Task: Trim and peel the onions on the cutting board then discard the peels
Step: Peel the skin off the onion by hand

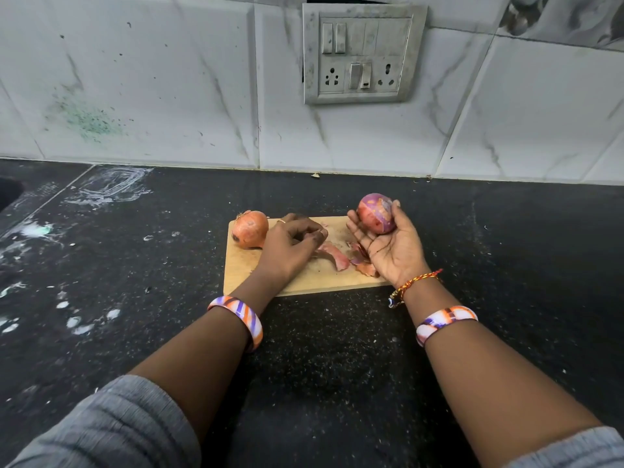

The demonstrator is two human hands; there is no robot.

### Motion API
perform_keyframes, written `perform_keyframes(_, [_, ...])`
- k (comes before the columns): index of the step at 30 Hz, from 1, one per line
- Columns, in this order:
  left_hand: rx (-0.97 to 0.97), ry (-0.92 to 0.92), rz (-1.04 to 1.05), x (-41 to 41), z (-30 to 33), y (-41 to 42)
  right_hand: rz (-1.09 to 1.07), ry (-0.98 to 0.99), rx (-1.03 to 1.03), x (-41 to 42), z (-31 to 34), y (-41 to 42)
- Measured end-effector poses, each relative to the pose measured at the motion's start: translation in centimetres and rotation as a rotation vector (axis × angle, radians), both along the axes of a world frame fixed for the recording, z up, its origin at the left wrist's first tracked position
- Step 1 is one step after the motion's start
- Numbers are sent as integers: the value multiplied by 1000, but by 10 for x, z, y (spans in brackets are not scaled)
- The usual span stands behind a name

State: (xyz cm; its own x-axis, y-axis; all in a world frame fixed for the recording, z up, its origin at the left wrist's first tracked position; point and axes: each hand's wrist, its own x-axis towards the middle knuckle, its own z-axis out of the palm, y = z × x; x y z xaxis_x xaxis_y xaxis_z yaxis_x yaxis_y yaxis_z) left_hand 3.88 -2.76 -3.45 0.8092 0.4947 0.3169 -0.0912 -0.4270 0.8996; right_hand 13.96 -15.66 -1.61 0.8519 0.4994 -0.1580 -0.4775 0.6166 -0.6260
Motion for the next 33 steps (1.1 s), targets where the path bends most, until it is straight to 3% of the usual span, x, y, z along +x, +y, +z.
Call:
perform_keyframes(5, [-113, -26, 13, 1, -2, 1, -11, -188, -250, 1, 22, 3])
perform_keyframes(10, [-190, -106, -10, 1, -1, 0, 189, -260, -199, -16, 22, 10])
perform_keyframes(14, [-278, -156, 4, -2, 2, 0, 274, -193, -160, -25, 13, 16])
perform_keyframes(23, [-130, -106, -23, -7, 0, -3, 206, -135, -61, -28, -6, 19])
perform_keyframes(33, [-20, -85, 119, -5, -2, -2, 135, -115, 2, -28, -18, 18])
